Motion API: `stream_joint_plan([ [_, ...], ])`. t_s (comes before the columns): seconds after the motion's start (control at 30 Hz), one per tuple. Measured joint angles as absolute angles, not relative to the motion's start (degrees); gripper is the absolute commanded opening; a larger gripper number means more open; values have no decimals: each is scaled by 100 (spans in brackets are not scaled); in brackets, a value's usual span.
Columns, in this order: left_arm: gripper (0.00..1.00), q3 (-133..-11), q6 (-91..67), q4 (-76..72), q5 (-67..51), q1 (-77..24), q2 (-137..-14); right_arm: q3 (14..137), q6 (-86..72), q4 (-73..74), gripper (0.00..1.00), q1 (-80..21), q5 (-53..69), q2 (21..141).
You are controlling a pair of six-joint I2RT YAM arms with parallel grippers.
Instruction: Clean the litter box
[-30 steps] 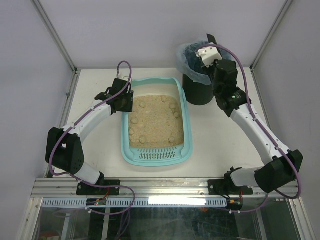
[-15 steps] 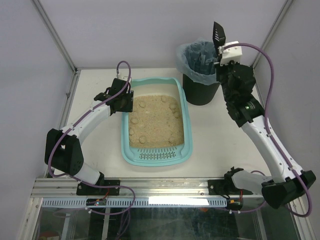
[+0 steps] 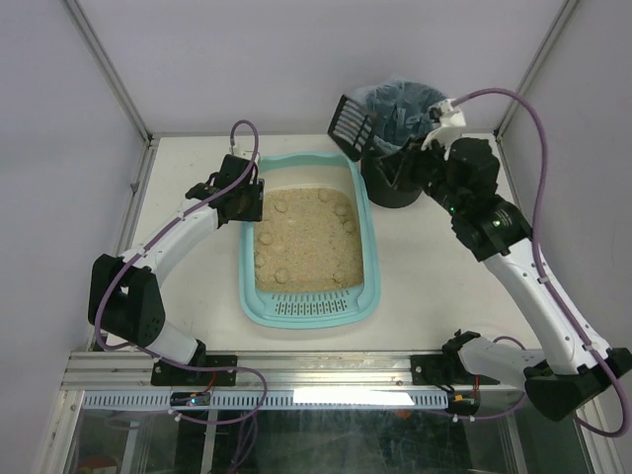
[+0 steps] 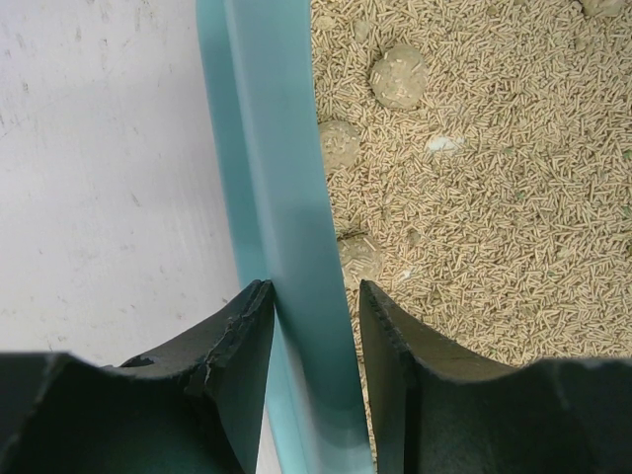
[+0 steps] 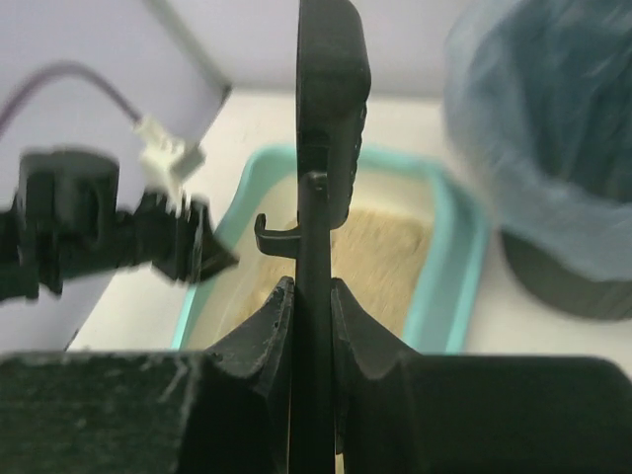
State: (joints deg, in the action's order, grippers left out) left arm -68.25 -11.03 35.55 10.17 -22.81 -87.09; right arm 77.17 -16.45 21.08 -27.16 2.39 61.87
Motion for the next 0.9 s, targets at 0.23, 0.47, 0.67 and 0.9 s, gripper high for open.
stream_joint_plan([
  [0.23,40,-6825,-1105,3555,1017,-2281,-8709,7531,-2095,3089,0,-3452,565,6587],
  [0.47,40,-6825,-1103,3555,1022,-2281,-8709,8189,-2110,4187,0,-4003,239,7443],
  [0.67,40,-6825,-1103,3555,1020,-2281,-8709,9039,-2091,4967,0,-4254,128,8635],
  [0.9,40,-6825,-1105,3555,1020,-2281,-8709,9502,-2117,5166,0,-4397,23,9854],
])
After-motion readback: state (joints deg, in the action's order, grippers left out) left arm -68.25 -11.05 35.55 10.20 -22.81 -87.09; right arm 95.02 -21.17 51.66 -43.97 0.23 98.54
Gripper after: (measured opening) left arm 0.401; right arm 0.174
